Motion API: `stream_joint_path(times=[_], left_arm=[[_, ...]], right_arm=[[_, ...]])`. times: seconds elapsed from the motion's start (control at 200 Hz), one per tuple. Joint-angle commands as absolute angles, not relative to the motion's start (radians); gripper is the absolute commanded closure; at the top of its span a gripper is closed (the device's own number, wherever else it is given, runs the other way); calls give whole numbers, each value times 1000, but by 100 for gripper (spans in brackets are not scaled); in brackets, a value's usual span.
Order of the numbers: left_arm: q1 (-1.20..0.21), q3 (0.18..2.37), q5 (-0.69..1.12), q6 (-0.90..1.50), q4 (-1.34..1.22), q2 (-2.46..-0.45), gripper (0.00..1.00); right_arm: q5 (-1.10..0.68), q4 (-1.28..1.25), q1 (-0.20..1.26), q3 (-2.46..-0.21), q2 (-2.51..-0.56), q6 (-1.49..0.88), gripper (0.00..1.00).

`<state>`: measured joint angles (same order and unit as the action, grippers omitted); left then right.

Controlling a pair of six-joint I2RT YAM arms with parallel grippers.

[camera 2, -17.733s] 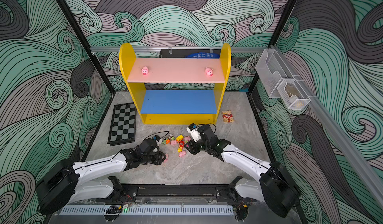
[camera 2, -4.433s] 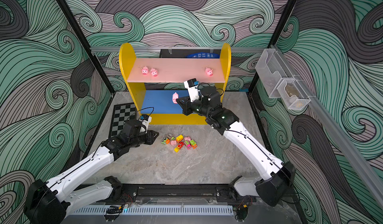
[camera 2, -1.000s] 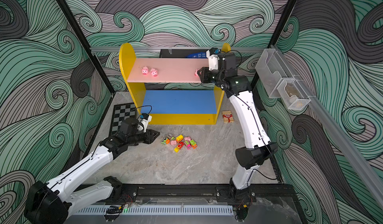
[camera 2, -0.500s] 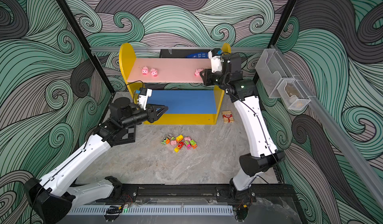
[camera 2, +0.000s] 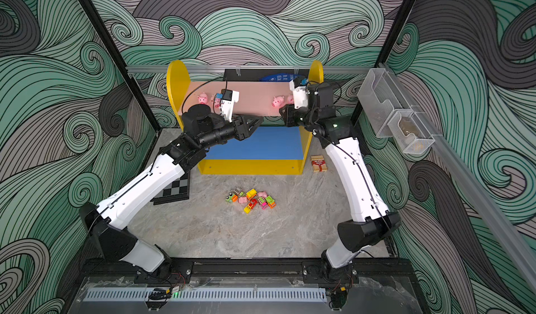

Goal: Organize plastic toys on shelves
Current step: Place the plastic toy on the shelf.

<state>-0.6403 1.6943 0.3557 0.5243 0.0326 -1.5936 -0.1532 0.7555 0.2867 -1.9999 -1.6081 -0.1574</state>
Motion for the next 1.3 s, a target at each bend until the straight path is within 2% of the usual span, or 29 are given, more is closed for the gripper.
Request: stream_joint_path(times=[0.0,0.395,0.53,0.59,0.735,0.906,1.296], left_arm=[[-644,1831,319,519,51,-1666,57],[-643,2140,260,511,164,-1908,56],[-643,2180,222,514,193,-1943,60],[-643,2186,206,515,194,-1946,70],[-641,2198,189,511,190,-1958,72],[-640,2246,193,508,215,-1995,68],[-637,2334,252,532,261,-2069,69]], right_arm=[[-136,720,290,-1988,-1593,-158,72],[-108,713,290,-1997,-1612,-162,73],[-105,713,290,-2008,-1620,-163,73],[-107,712,291,-2011,-1623,-162,73],[-110,712,290,-2014,-1627,-163,73],[-113,713,290,-2023,-1635,-166,73],[-112,713,290,-2046,-1651,-170,72]])
